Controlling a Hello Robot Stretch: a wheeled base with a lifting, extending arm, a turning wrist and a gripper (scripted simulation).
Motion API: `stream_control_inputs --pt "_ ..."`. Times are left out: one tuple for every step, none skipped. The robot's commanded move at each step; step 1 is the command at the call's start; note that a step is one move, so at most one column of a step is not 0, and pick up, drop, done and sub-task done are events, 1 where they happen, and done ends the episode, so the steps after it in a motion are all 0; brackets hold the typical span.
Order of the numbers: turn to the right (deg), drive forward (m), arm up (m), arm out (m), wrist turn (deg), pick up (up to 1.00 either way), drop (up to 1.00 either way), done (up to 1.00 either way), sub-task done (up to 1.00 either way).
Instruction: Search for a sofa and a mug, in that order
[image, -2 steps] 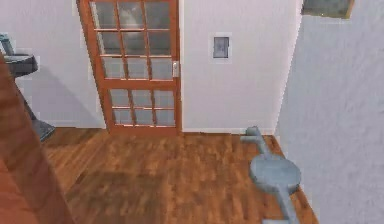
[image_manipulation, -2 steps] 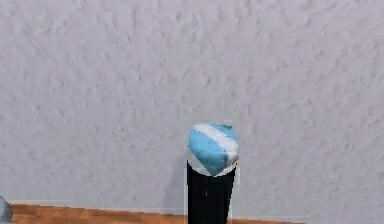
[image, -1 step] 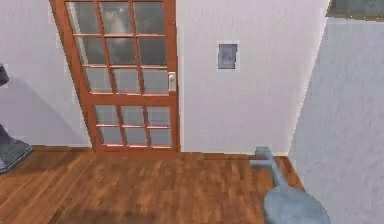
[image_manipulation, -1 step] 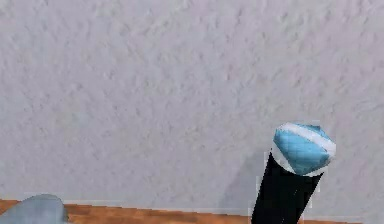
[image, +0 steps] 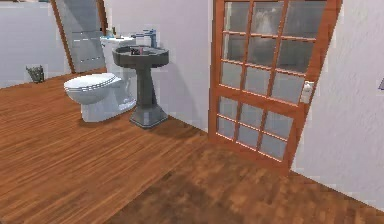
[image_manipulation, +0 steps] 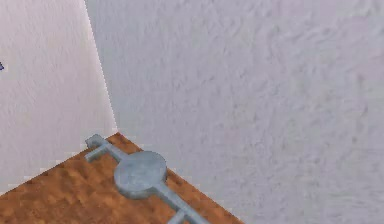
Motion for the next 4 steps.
stream_control_inputs --pt "0.0 0.40 0.00 0.00 0.0 0.00 0.00 0.00 0.00" --pt "-45.0 0.00 0.00 0.00 0.0 0.00 0.00 0.00 0.00" --pt "0.0 1.00 0.00 0.00 0.0 0.00 0.00 0.00 0.00" --pt "0.0 1.00 0.00 0.00 0.0 0.00 0.00 0.00 0.00"
